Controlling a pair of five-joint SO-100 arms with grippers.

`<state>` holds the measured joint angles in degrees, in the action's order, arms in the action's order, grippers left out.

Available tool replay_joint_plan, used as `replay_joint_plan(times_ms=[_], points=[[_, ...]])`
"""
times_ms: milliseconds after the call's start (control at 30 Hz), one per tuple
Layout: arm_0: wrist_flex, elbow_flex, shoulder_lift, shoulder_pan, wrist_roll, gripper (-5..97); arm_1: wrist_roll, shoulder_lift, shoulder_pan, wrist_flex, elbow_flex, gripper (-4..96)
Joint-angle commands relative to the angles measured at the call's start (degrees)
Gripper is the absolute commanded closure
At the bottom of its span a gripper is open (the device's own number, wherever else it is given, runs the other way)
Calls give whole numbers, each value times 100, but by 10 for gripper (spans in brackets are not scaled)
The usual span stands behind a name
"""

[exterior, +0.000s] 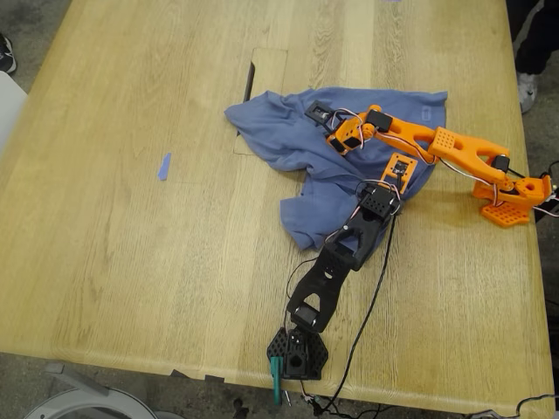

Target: Fold a T-shirt

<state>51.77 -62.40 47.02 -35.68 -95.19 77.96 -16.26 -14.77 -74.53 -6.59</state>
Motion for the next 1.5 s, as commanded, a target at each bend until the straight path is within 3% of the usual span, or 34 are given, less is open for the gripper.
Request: replay_joint_plan(times_ms=[0, 300, 700, 1467], points=[[299, -44, 308, 114, -26, 918, -44, -483, -316, -79, -88, 915], [1600, -44, 1397, 343, 35, 918, -35, -800, -545, -308, -88, 915], [1854, 114, 2760, 809, 88, 918, 9, -1591, -475, -492, -88, 915], [3182, 3050, 4377, 1872, 229, 918, 97, -4368, 246, -1020, -79, 915]])
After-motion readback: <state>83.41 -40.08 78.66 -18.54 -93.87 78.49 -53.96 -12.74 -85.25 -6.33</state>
